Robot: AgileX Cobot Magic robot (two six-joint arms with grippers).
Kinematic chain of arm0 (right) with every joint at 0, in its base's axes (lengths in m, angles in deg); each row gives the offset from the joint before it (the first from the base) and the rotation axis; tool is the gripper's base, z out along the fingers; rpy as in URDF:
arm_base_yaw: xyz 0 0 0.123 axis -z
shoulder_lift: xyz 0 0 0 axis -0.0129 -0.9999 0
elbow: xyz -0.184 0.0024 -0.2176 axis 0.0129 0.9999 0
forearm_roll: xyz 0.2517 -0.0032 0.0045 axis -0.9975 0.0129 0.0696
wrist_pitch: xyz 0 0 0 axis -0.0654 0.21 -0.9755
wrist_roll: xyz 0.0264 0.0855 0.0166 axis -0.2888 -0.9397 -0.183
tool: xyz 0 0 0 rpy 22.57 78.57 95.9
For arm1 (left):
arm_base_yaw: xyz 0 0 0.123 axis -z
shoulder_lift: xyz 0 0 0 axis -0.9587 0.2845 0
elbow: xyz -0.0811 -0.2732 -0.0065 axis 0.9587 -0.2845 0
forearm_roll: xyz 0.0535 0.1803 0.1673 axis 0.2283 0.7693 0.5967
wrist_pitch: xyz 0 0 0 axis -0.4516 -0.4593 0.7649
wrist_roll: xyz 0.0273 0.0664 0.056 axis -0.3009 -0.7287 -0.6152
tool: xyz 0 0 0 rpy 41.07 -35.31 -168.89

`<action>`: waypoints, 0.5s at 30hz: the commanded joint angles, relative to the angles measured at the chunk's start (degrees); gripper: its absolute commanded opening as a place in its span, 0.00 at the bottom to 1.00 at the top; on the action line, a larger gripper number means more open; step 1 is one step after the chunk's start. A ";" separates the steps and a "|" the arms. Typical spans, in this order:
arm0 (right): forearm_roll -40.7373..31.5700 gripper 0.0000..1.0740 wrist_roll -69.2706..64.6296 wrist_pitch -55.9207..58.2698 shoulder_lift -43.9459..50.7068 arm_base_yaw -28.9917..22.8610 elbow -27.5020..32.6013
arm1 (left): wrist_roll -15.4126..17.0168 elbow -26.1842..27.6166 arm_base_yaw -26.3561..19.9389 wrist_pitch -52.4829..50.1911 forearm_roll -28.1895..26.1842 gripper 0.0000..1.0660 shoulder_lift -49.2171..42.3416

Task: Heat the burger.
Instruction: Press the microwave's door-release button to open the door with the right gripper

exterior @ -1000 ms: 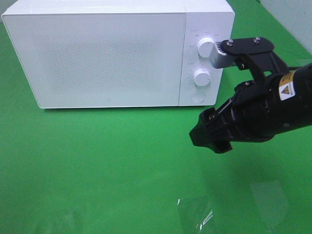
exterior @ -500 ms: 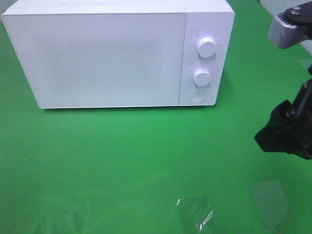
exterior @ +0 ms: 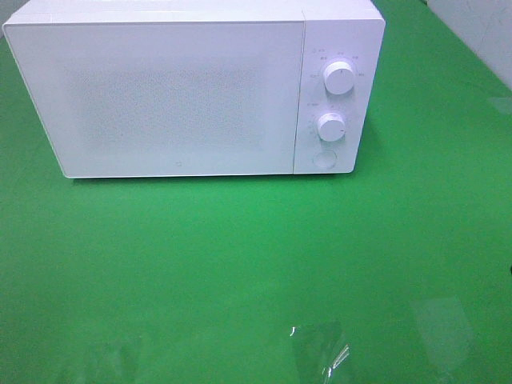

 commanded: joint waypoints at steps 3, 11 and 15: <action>-1.66 0.70 -0.63 -1.09 5.79 3.04 4.87 | 0.23 -0.23 -0.06 -0.11 -0.34 0.92 -1.03; -6.59 0.70 4.87 -1.03 16.90 17.76 8.77 | 0.23 -0.23 -0.06 -0.11 -0.34 0.92 -1.03; -8.88 0.70 8.48 -1.03 24.41 23.15 11.23 | 0.23 -0.23 -0.06 -0.11 -0.34 0.92 -1.03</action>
